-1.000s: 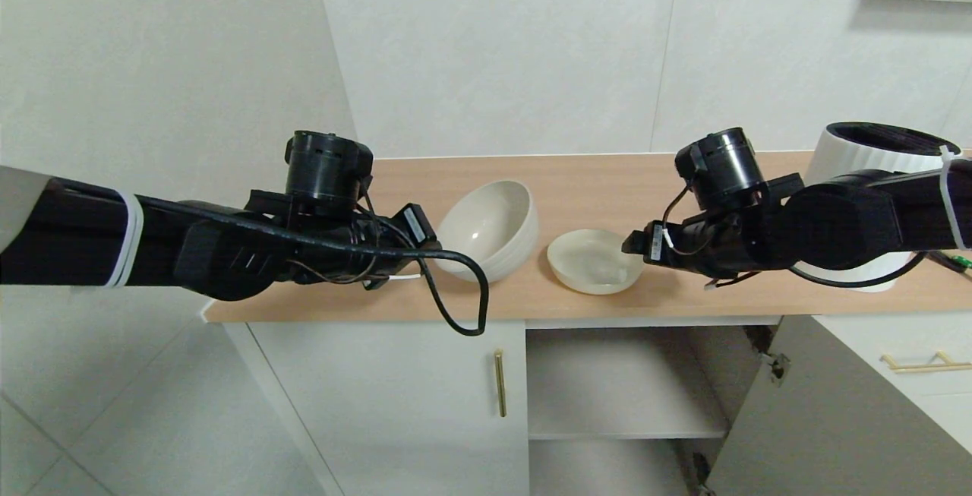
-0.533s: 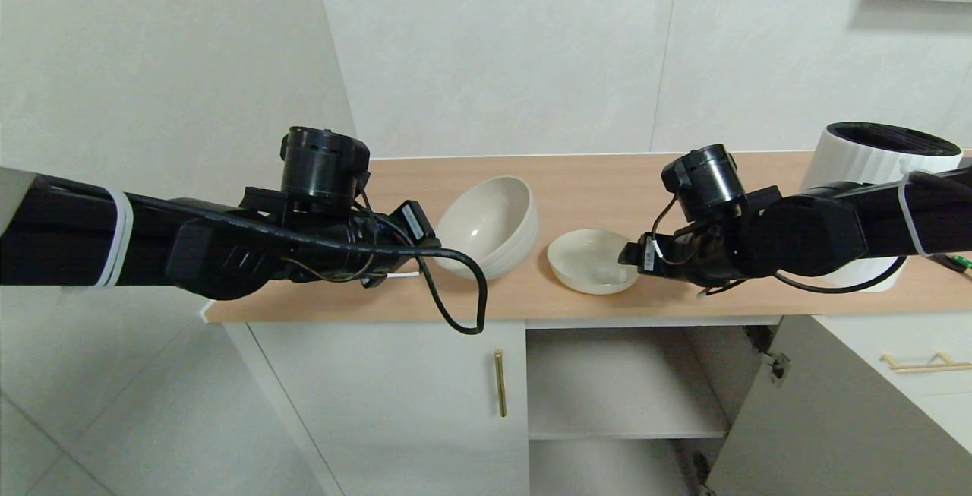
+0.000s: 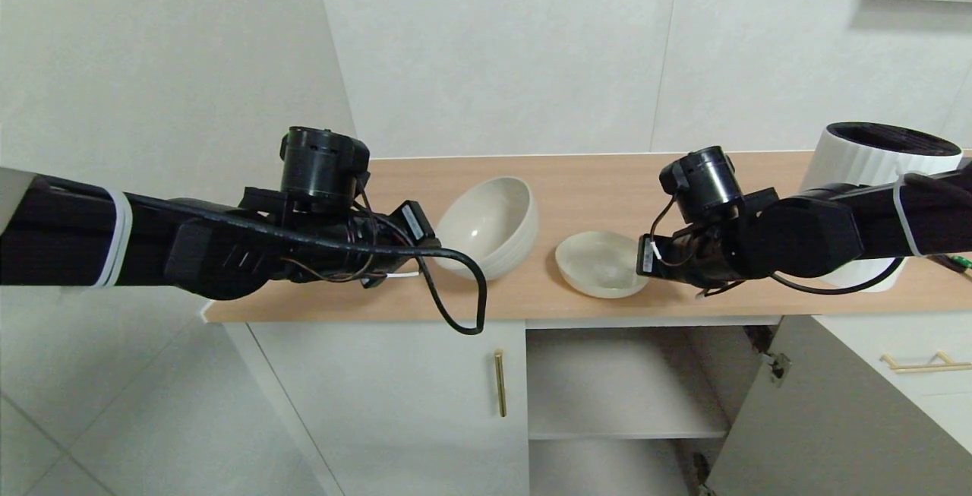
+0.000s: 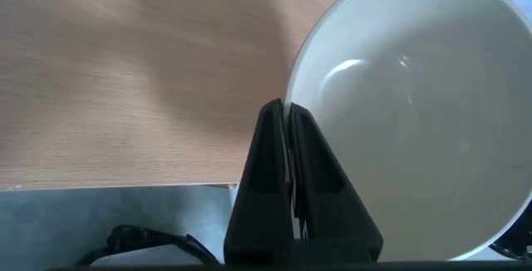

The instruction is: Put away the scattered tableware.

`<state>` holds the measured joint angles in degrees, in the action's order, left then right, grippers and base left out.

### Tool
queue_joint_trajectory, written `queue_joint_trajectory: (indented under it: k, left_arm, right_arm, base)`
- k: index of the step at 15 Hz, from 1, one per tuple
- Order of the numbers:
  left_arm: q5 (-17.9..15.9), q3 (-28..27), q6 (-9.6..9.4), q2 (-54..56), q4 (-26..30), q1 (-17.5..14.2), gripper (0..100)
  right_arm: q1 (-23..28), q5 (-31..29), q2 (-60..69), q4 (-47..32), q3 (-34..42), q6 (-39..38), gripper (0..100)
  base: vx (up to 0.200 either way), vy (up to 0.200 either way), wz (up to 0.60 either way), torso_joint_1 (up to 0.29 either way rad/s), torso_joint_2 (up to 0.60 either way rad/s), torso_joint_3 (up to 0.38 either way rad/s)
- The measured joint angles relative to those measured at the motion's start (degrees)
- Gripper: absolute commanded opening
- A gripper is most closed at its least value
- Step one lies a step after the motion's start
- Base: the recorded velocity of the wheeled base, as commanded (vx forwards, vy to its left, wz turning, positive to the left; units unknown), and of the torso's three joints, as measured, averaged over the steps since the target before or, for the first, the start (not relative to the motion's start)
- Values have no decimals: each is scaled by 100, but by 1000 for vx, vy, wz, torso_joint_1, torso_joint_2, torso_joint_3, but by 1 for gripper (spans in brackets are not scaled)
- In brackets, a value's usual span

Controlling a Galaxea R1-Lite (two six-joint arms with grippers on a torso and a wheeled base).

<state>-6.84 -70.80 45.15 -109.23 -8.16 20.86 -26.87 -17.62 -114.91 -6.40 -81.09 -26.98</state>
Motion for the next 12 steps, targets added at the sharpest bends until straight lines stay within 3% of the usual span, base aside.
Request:
queue_joint_trajectory:
  k: [7, 10, 12]
  left_arm:
    - [6, 74, -2, 44, 9, 22, 0]
    - [6, 405, -21, 294, 13, 168, 0]
    - [0, 691, -49, 623, 11, 227, 0]
  right_arm:
    - [9, 32, 154, -55, 50, -6, 0]
    - [9, 134, 507, -466, 155, -11, 0]
    - [6, 503, 970, -827, 257, -22, 0]
  base:
    - [0, 0, 0, 0, 0, 0]
    - [0, 0, 0, 0, 0, 0]
    - [0, 0, 0, 0, 0, 0]
